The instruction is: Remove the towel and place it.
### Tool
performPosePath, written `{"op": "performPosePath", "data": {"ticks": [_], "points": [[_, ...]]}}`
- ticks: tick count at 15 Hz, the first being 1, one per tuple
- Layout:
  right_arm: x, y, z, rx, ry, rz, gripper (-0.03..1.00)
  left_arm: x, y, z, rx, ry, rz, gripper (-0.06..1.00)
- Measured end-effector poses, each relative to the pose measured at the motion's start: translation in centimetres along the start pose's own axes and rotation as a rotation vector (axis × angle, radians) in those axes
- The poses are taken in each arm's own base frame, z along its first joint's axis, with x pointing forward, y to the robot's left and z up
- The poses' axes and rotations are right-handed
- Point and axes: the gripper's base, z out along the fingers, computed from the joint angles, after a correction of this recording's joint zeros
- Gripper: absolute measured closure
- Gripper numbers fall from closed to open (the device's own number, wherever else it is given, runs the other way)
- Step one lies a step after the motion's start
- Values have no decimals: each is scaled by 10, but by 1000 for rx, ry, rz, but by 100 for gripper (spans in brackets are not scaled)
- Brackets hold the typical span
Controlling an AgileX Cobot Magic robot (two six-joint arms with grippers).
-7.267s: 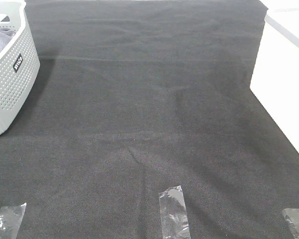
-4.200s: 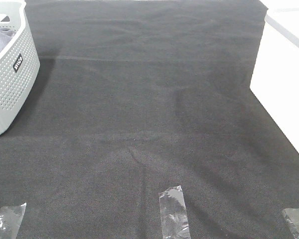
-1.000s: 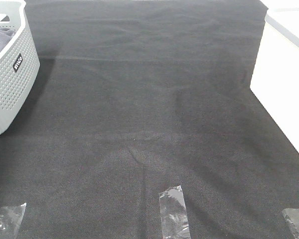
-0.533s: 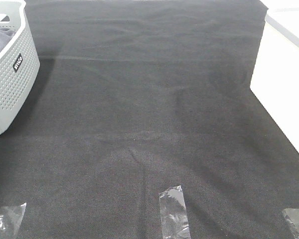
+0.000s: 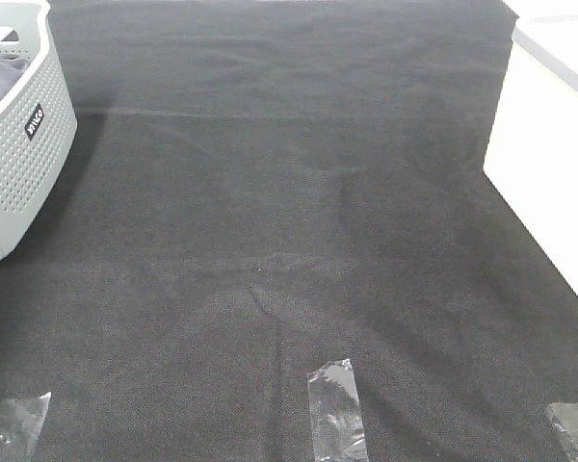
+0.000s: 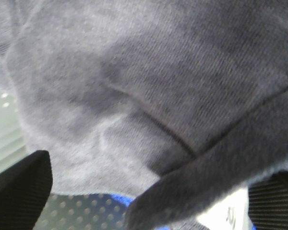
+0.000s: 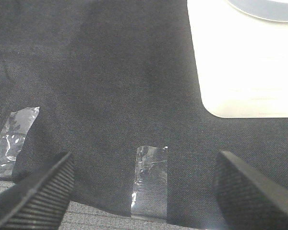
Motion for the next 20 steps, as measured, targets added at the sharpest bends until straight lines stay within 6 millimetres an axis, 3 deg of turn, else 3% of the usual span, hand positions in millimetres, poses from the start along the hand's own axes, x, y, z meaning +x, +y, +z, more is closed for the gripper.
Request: {"op": "performPosePath", "data": {"ticks": [4,5,6,9,10,17,19,20], "points": [[0,0,0,0,0,0,19,-1,-3,2,32,-4,-7,2],[0,0,0,0,0,0,19,-1,-5,2,50,-3,-10,18],[0,0,0,0,0,0,19,-1,-5,2,50,-3,-10,18],[0,0,0,0,0,0,19,-1,-6,3,55,-8,-37,63],[0,0,0,0,0,0,19,-1,-6,3,56,-9,-54,82],[0,0,0,0,0,0,19,-1,-5,-3,55,-6,-94,93],[0,0,0,0,0,0,19,-2,0,-26,33,-5,-135,94],[0,0,0,0,0,0,19,-5,6,-67,8,-17,-183,94]]}}
